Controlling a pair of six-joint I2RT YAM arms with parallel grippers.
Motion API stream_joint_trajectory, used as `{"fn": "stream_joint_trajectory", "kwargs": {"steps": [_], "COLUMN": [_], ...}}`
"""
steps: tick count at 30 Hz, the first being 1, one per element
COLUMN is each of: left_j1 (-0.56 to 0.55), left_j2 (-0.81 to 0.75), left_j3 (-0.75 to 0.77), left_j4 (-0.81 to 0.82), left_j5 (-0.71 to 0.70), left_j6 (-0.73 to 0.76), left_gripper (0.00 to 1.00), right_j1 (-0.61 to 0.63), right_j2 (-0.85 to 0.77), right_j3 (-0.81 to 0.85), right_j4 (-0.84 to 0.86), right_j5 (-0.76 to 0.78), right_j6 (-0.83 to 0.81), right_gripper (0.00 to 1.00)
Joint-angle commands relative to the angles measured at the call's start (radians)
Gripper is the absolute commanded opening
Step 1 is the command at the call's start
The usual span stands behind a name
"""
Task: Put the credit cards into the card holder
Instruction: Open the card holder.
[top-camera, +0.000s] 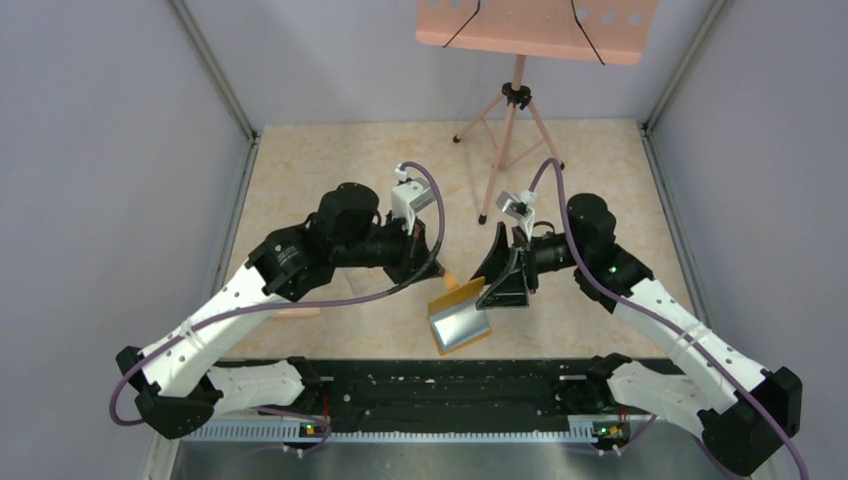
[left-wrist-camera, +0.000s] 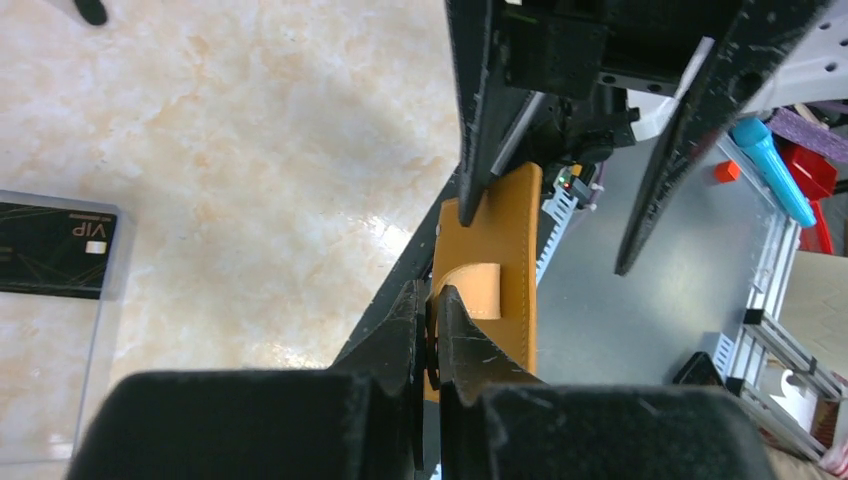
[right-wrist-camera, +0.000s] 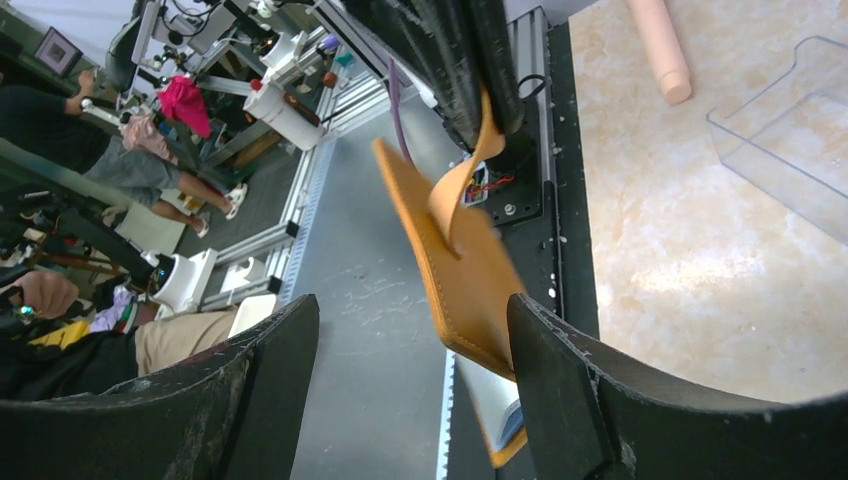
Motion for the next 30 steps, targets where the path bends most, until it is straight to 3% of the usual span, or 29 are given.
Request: {"fn": "stream_joint_trajectory", "kwargs": {"steps": [1, 9, 14, 19, 22, 27, 30], "left_j1": [0.014, 0.018, 0.019, 0.019, 0.02, 0.02, 0.02], "left_j2": [-0.006, 0.021, 0.029, 0.035, 0.037, 0.034, 0.026], "left_j3": [0.023, 0.01, -0.004, -0.012, -0.015, -0.031, -0.045], "left_j4": [0.064, 0.117, 0.135, 0.151, 0.162, 0.178, 0.188], "left_j5": [-0.066, -0.046, -0.017, 0.006, 0.012, 0.016, 0.018], "left_j6": [-0.017, -0.054, -0.068, -0.078, -0.081, -0.09, -0.099], "left_gripper": [0.0, 0.0, 0.0, 0.0, 0.0, 0.0, 0.0], "right_j1": [0.043, 0.074, 0.075, 0.079, 0.086, 0.089, 0.089], "right_j2": [-0.022, 0.002, 0.0, 0.022, 0.041, 0.061, 0.06], "right_j3": [0.015, 0.025, 0.051, 0.059, 0.06, 0.057, 0.054], "right_j4": [-0.005, -0.043, -0.094, -0.088, -0.092, -0.12, -0.137], "right_j5": [0.007, 0.118, 0.258, 0.292, 0.305, 0.356, 0.397], "right_j6": [-0.005, -0.022, -0.05, -0.052, -0.058, -0.067, -0.073], "right_gripper": [0.68, 0.41, 0.43, 0.43, 0.33, 0.07, 0.06]}}
